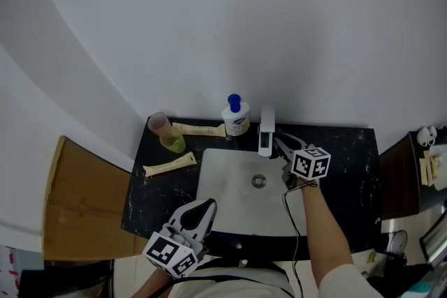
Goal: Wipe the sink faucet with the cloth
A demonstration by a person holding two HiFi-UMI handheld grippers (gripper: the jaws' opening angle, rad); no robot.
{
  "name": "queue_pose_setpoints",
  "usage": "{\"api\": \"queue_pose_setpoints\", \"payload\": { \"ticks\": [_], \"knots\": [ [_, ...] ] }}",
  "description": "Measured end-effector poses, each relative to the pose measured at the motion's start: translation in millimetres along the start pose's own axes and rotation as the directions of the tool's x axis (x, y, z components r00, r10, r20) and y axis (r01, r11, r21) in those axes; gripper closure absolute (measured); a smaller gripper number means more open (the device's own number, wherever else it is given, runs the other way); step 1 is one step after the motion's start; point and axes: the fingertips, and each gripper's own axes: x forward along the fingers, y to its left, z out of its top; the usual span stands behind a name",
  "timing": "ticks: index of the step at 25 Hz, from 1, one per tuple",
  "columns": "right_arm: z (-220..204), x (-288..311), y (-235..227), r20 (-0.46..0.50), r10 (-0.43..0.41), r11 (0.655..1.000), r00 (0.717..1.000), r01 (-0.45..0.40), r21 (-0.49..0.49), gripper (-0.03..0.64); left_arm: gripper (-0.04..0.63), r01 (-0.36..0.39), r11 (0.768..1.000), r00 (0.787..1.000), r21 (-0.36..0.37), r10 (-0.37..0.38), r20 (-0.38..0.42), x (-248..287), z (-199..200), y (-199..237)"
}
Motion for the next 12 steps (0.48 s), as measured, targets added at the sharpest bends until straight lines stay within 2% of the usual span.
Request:
{"api": "queue_pose_setpoints", "payload": {
  "ticks": [4,8,10,12],
  "knots": [
    [-4.2,-12.7,15.3,0.045,0.163,0.978,0.986,-0.167,0.124,0.511,0.594,-0.017,1.000,1.000,-0.002,0.017,-0.012,-0.5,1.3,1.4],
    [-18.4,-36.7,42.2,0.039,0.329,0.926,0.943,-0.331,0.183,0.514,0.594,0.017,1.000,1.000,-0.006,-0.017,0.010,5.9,-4.1,-4.0],
    [-23.8,-46.5,48.0,0.030,0.377,0.904,0.926,-0.375,0.203,0.515,0.594,0.012,1.000,1.000,-0.005,-0.012,0.004,9.8,-0.5,-6.1],
    [-26.2,-50.1,45.7,0.013,0.389,0.901,0.921,-0.383,0.205,0.515,0.594,0.010,1.000,1.000,-0.008,-0.010,0.003,11.9,-0.3,-7.5]
  ]
}}
